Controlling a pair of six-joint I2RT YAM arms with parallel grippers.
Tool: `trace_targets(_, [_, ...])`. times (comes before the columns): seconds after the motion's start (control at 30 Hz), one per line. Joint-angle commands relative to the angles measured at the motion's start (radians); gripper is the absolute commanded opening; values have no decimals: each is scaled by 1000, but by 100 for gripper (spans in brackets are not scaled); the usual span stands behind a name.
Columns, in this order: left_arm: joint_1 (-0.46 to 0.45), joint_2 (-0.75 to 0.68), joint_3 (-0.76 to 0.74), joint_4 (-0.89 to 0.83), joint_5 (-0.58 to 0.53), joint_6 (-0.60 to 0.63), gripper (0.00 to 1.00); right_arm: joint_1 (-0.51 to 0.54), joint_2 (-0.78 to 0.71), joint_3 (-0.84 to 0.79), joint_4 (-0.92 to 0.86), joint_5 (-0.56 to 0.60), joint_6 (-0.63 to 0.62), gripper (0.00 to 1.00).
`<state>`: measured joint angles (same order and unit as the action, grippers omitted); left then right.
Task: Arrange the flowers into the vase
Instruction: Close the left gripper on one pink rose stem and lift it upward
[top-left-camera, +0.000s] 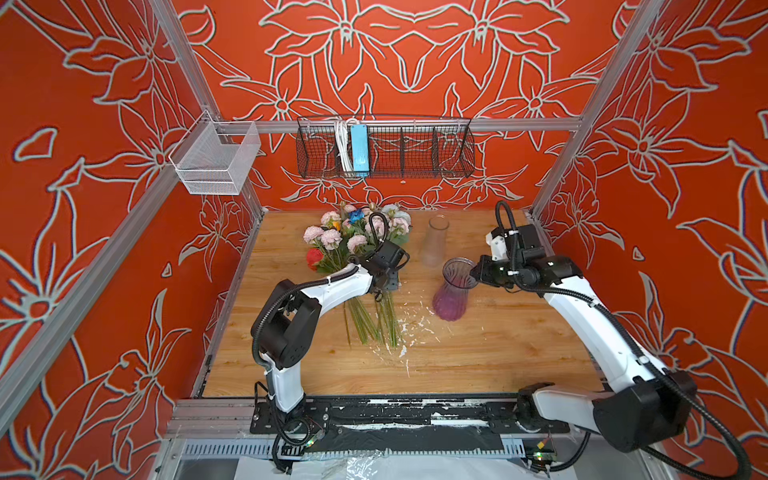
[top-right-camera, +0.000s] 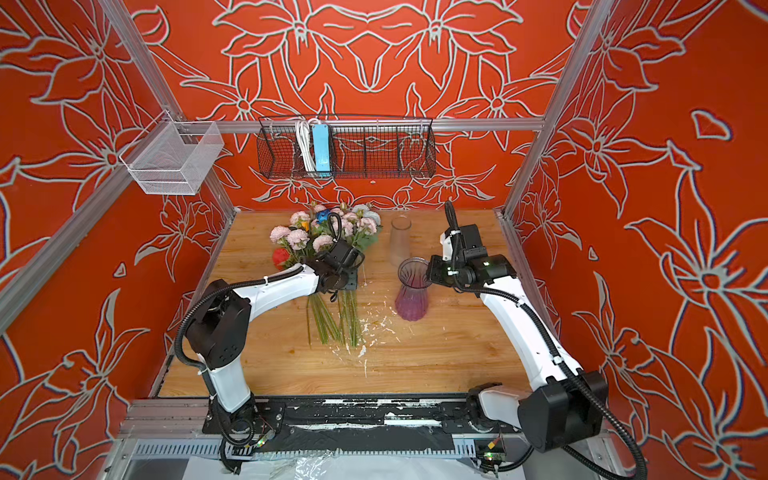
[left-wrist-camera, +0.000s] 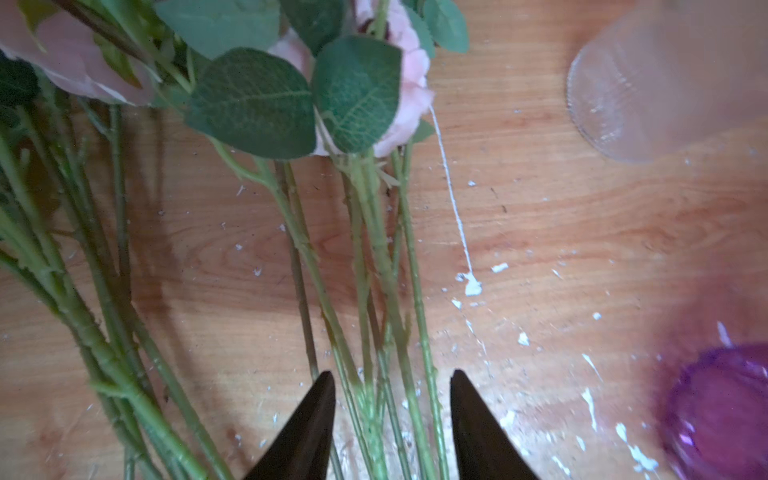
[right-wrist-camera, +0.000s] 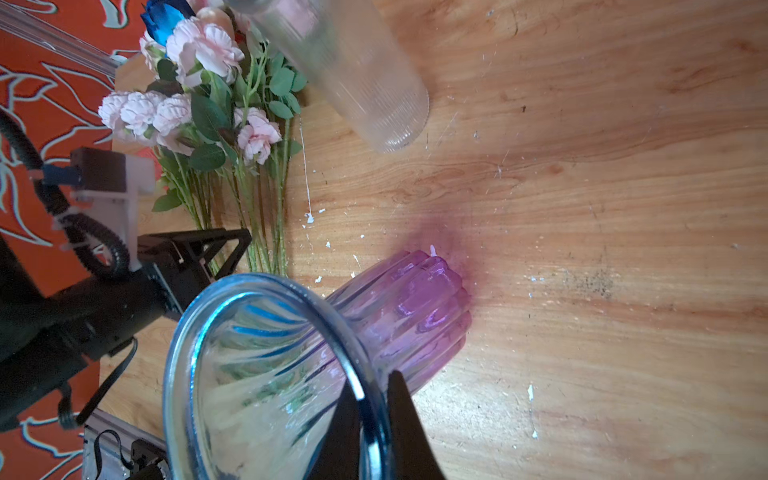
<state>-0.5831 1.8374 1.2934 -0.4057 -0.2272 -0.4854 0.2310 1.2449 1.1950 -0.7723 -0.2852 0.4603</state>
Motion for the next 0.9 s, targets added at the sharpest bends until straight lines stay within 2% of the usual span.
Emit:
trace_targets(0.0, [16, 36, -12, 57, 36, 17, 44, 8, -54, 30, 33, -5, 21, 0])
trace_targets(0.23, [16, 80, 34, 41, 66, 42, 39, 60, -67, -1, 31, 27, 60, 0])
trace_targets(0.43, [16, 115, 82, 17, 34, 76, 38, 69, -36, 23, 31, 17, 68, 0])
trace_targets(0.67, [17, 182, 144, -8, 15, 99, 33, 76, -43, 35, 25, 19, 71, 0])
trace_targets(0.87, [17, 172, 131, -5, 14, 97, 31, 76, -56, 29, 14, 31, 62, 0])
